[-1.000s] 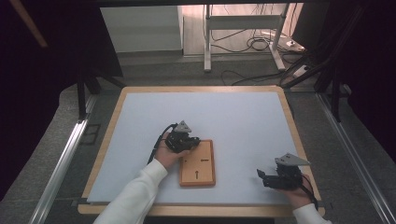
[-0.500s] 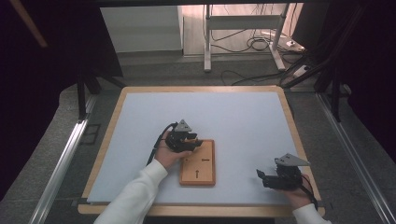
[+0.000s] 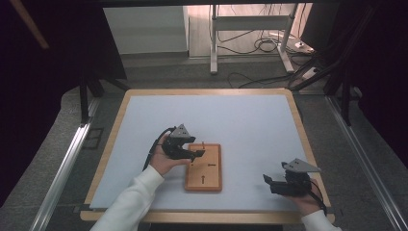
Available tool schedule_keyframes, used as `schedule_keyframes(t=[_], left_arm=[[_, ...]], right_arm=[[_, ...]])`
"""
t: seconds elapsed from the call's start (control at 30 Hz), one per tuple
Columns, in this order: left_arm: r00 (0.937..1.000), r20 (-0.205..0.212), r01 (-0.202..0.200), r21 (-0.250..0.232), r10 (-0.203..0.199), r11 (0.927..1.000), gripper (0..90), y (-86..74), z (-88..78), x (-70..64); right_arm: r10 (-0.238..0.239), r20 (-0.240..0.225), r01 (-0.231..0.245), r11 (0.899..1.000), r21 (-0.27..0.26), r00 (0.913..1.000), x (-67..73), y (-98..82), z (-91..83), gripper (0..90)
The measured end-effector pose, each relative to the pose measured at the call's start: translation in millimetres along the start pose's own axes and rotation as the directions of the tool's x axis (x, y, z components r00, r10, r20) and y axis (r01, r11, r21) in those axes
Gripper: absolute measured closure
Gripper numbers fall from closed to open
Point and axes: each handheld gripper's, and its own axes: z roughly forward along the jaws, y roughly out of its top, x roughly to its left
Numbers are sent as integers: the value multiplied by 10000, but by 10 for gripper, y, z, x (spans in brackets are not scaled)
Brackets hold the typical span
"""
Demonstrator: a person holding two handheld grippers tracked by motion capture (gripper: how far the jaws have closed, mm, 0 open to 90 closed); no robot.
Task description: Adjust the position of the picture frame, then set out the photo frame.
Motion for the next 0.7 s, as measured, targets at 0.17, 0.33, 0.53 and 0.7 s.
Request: schedule_keyframes(t=[0.17,0.33,0.53,0.7], left_arm=[[9999,104,-27,127,26,9999,302,-34,-24,-16],[9999,107,41,134,-43,9999,298,-62,-67,1],[9999,139,74,30,-75,10000,296,-65,-99,16],[9999,90,-89,181,87,9998,321,-53,-38,11]], right_arm=[[-94,-143,91,9998,-197,9999,20,7,2,148],[-150,-200,146,9997,-176,9997,27,-3,2,148],[-203,-152,200,9996,-195,9997,35,1,-8,148],[-208,-127,205,9995,-222,9997,39,-2,-19,148]])
